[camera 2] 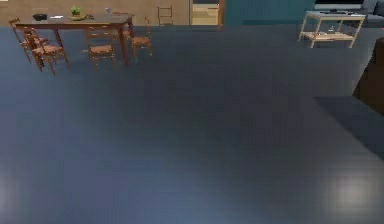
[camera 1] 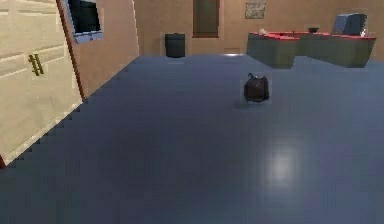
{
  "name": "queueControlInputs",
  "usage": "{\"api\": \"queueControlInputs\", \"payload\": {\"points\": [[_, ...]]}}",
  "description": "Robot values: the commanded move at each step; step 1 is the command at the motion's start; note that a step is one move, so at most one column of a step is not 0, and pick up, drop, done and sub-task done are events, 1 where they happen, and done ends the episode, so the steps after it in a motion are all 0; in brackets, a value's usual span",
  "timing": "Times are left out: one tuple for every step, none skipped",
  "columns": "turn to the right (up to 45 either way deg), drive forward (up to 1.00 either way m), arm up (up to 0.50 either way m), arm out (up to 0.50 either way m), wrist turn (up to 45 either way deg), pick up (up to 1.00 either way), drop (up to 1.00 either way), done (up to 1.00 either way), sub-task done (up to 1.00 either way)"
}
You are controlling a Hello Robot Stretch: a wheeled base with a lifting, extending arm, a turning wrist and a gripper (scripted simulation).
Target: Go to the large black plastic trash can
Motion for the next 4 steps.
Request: {"api": "queueControlInputs", "payload": {"points": [[0.0, 1.0, 0.0, 0.0, 0.0, 0.0, 0.0, 0.0, 0.0], [0.0, 1.0, 0.0, 0.0, 0.0, 0.0, 0.0, 0.0, 0.0], [0.0, 1.0, 0.0, 0.0, 0.0, 0.0, 0.0, 0.0, 0.0], [0.0, 1.0, 0.0, 0.0, 0.0, 0.0, 0.0, 0.0, 0.0]]}}
